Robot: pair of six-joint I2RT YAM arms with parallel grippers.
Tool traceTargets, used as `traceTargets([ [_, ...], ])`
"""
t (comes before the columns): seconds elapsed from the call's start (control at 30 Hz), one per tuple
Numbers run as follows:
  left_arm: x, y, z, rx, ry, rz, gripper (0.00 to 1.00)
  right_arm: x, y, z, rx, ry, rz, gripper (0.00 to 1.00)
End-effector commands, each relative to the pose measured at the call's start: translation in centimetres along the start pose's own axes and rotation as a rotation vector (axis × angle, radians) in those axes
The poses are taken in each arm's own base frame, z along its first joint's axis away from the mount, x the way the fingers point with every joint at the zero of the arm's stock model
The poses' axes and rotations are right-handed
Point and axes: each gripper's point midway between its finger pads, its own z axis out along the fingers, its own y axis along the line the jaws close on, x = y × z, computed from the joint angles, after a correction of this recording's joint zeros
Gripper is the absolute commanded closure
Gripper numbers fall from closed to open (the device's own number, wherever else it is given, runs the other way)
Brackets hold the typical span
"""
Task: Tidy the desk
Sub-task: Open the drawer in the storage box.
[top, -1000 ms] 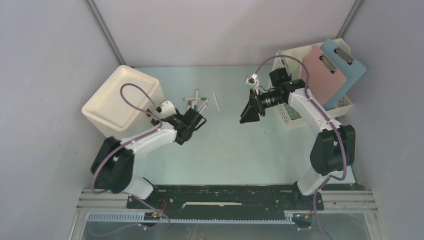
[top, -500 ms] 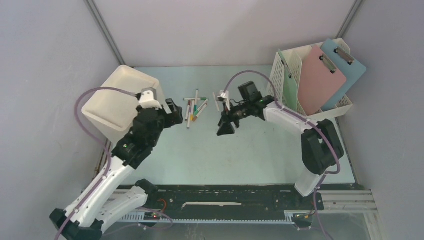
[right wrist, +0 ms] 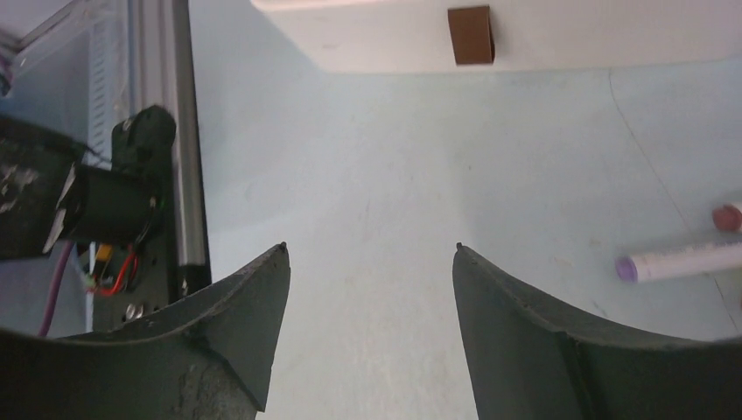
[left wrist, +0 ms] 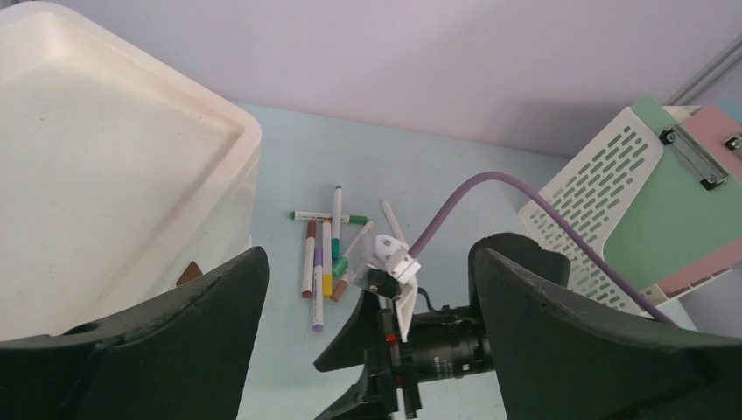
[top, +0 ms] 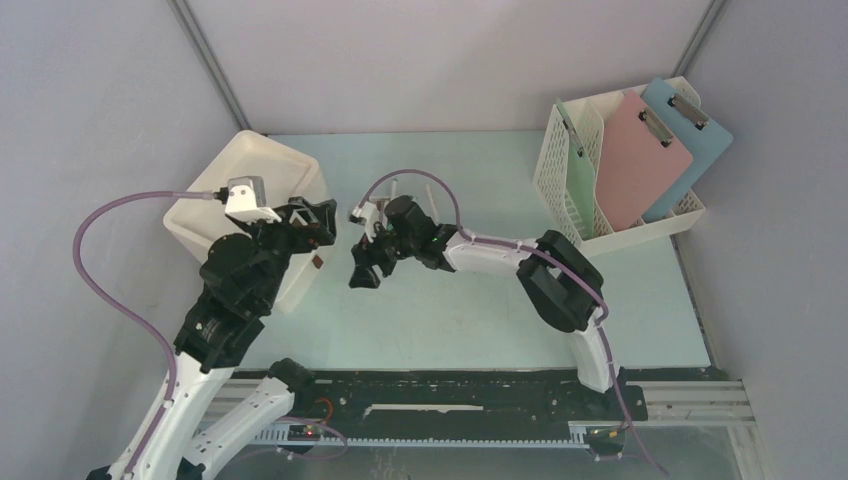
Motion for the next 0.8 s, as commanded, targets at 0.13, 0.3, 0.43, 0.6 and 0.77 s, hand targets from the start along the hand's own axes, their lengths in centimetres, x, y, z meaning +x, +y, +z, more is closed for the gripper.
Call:
traceTargets([
  [0.13, 1.3, 1.7, -0.8, -0.050, 0.003, 0.008, 0.05, -6.5, 1.4, 4.3, -0.008, -0.289, -0.052, 0.26],
  [0.3, 1.5, 2.4, -1.6, -0.062, -0.013, -0.010, 0.05, -8.1, 0.4, 6.3, -0.048, -0.371, 0.094, 0.29],
  [0.43, 1.5, 2.9, -2.0, -0.083, -0.015, -0.005, 0.05, -7.7, -1.2, 7.9, -0.067, -0.385, 0.236, 0.32],
  [0.6, 1.4, 3.4, -2.3, -0.100, -0.023, 0.001, 0.05, -6.6, -3.0, 9.5, -0.048, -0.381, 0.278, 0.34],
  [0.77, 1.3, 3.7, -2.4, -0.114, -0.031, 0.009, 0.04, -5.6, -5.1, 10.4, 0.008, -0.361, 0.290, 0.33],
])
